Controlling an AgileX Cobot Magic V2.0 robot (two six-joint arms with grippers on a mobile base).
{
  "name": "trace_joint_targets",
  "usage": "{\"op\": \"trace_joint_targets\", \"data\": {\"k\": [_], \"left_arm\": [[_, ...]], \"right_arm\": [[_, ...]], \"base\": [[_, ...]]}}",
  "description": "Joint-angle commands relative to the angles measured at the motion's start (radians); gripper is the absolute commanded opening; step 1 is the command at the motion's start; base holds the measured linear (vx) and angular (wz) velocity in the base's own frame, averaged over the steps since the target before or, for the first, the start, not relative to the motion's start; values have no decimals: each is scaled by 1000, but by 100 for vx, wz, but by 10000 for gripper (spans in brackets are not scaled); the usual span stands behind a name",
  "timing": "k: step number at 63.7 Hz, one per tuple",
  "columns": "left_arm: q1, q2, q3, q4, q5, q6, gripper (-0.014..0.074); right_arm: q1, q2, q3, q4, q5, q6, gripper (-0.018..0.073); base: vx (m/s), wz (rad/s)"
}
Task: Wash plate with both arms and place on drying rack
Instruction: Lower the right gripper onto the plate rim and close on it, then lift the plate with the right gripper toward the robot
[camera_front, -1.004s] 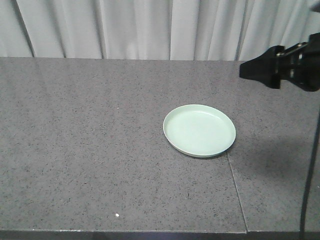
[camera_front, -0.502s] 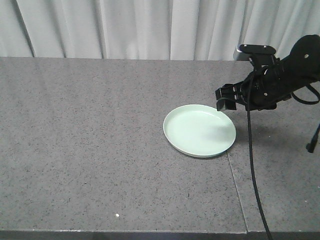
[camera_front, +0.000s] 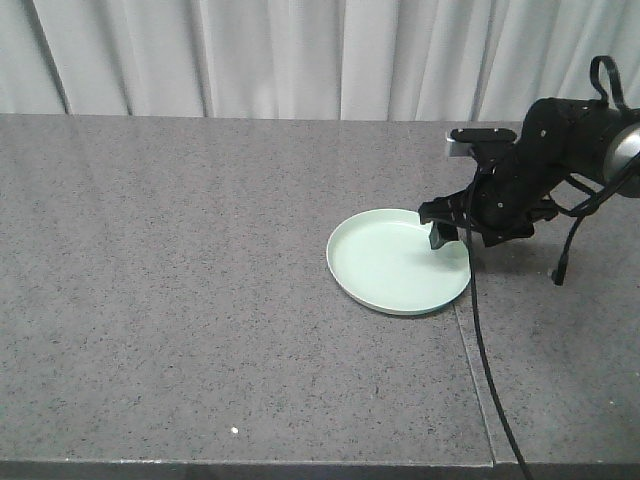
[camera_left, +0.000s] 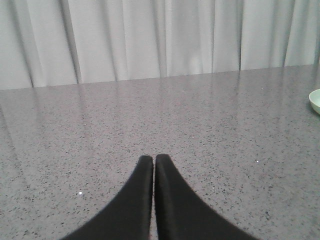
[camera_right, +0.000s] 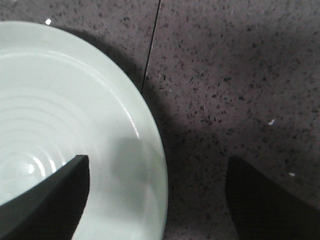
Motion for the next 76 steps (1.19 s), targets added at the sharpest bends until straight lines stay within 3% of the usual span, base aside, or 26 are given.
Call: {"op": "trace_joint_targets", "data": {"k": [1, 12, 18, 37, 56, 71, 76], "left_arm": [[-4, -16, 21, -7, -72, -11, -6], [-4, -16, 21, -7, -72, -11, -6], [-4, -16, 21, -7, -72, -11, -6], [-4, -16, 21, -7, -72, -11, -6], [-4, -16, 21, -7, -72, -11, -6], [-4, -16, 21, -7, -72, -11, -6], [-4, -16, 21, -7, -72, -11, -6]], "right_arm": [[-3, -30, -32, -7, -8, 2, 546], [-3, -18, -32, -28, 11, 3, 529], [-3, -18, -32, -45, 22, 8, 461], [-2, -1, -32, -52, 70, -12, -14], [-3, -44, -32, 4, 89, -56, -8], [-9, -230, -32, 45, 67, -110, -3], [-23, -315, -28, 99, 65, -152, -3]], "base": [[0, 0], [0, 0], [0, 0], [0, 0], [0, 0], [0, 0], [0, 0]]}}
